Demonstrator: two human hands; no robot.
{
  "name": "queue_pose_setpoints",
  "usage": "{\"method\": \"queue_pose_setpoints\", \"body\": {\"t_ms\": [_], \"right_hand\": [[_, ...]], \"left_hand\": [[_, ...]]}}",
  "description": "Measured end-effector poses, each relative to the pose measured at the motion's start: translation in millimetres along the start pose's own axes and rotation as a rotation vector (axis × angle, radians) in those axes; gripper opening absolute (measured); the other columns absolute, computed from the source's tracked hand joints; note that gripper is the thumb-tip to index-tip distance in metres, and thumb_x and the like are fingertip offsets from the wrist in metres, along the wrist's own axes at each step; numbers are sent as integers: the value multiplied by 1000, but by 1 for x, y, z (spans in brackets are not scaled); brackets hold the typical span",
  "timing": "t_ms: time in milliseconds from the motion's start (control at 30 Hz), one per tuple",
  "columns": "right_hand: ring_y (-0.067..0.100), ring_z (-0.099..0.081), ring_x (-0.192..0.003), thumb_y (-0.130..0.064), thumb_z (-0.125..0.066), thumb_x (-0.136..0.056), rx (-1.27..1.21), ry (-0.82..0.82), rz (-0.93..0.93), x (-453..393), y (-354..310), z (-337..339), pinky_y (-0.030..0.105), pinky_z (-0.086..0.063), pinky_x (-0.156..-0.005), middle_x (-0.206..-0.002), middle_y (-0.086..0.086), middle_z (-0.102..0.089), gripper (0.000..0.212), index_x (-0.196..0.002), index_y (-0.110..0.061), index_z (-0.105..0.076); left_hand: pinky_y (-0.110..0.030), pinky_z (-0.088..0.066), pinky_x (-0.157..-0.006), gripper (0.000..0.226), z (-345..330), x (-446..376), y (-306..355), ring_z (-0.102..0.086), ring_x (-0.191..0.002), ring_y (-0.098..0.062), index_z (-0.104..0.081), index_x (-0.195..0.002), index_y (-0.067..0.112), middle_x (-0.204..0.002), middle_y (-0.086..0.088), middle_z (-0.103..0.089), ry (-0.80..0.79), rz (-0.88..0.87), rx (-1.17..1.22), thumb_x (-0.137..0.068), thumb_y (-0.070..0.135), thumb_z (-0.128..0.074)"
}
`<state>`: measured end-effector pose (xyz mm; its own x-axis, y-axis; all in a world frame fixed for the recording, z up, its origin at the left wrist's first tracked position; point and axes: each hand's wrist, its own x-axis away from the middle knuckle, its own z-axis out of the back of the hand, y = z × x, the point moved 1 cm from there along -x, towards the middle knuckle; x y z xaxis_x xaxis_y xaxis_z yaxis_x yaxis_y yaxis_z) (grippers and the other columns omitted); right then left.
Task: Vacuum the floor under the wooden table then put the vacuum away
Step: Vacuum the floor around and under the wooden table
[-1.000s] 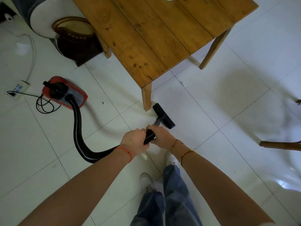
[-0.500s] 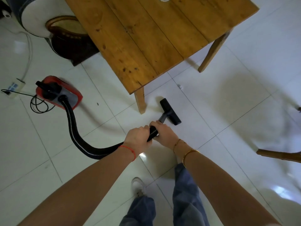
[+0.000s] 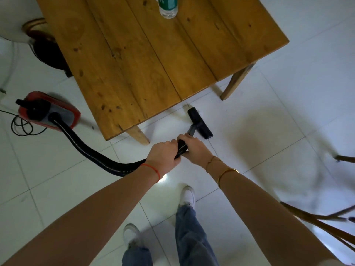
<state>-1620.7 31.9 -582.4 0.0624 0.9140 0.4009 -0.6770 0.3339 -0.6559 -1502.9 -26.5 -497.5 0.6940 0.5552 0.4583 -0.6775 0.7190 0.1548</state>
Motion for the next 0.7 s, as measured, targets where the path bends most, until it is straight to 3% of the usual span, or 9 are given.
{"method": "queue_pose_setpoints", "body": {"t_ms": [267,433,600,700], "right_hand": [[27,-59,-86,-15,-71,-80,18,-46,1,-3,35,47,42,-51,-85,-102,8,-58,35,-108,-20,-52],[28,-60,-83,-15,-70,-81,27,-27,11,1,31,46,40,-52,-80,-101,9,-57,32,-107,-18,-51],[30,-59,-82,-13,-66,-82,71,14,11,1,20,41,29,-45,-71,-102,10,-56,29,-107,-14,-51],[29,-58,-81,-11,-66,-82,85,33,9,-3,19,41,32,-48,-72,-102,12,-54,29,-107,-12,-51]], "left_hand": [[-25,-40,-62,32,12,-36,41,-65,-87,-21,-51,-111,11,-98,-4,-65,20,32,36,-93,37,-51],[-26,-42,-62,31,11,-29,42,-66,-84,-21,-50,-109,11,-96,-4,-65,35,50,36,-93,37,-51],[-26,-44,-62,31,13,-22,34,-66,-82,-20,-49,-108,11,-94,-4,-64,48,56,23,-93,38,-50],[-26,-44,-62,31,12,-24,32,-66,-82,-20,-49,-109,11,-95,-4,-65,60,59,11,-93,38,-50]]}}
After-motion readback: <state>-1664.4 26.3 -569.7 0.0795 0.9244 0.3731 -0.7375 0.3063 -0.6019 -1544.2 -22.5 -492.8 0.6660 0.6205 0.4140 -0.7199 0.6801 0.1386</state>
